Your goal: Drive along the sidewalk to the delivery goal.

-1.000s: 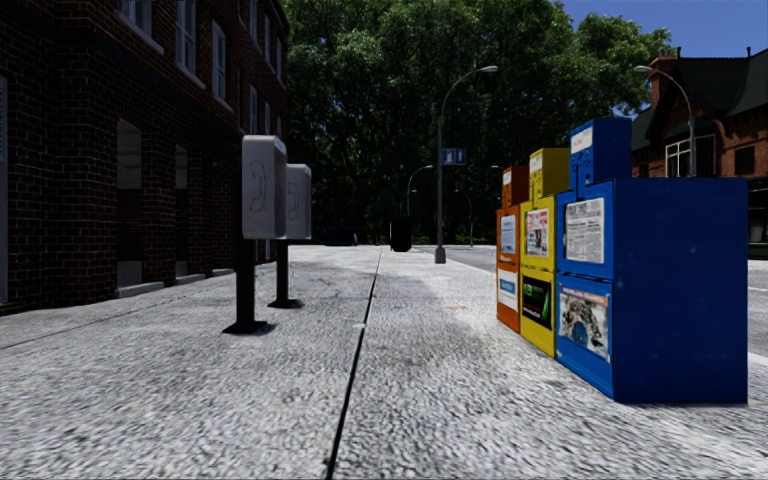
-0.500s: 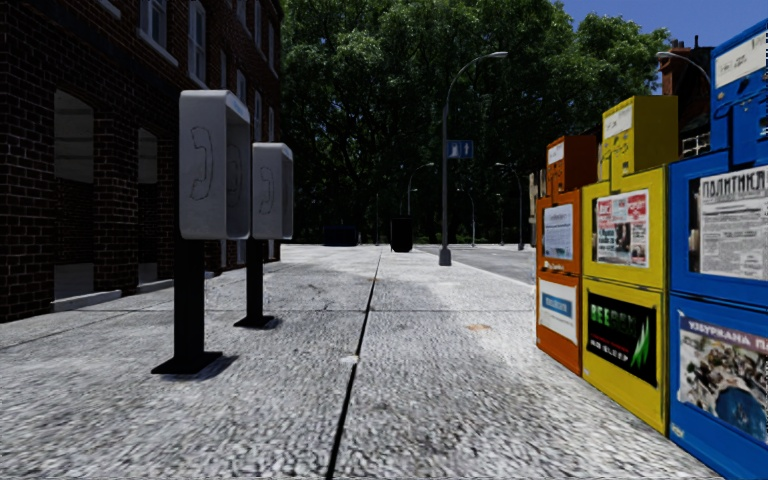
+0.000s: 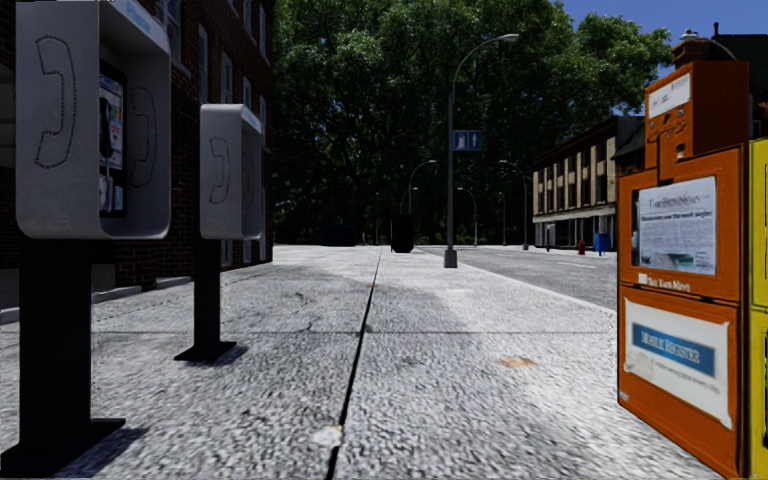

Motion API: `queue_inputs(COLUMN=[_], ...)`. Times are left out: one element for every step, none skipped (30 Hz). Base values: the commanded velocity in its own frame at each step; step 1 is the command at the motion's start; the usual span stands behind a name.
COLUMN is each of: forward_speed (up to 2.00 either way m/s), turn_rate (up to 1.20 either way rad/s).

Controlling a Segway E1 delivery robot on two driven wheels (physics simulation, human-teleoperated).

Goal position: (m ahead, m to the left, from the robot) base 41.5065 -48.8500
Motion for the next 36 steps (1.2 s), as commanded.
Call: queue_inputs(forward_speed=[2.00,2.00,2.00,2.00,2.00,2.00,2.00,2.00,2.00,2.00,2.00,2.00,2.00,2.00,2.00,2.00,2.00,2.00,2.00,2.00,2.00,2.00,2.00,2.00,2.00,2.00,2.00,2.00,2.00,2.00,2.00,2.00,2.00,2.00,2.00,2.00], turn_rate=[0.00,0.00,0.00,0.00,0.00,0.00,0.00,0.00,0.00,0.00,0.00,0.00,0.00,0.00,0.00,0.00,0.00,0.00,0.00,0.00,0.00,0.00,0.00,0.00,0.00,0.00,0.00,0.00,0.00,0.00,0.00,0.00,0.00,0.00,0.00,0.00])
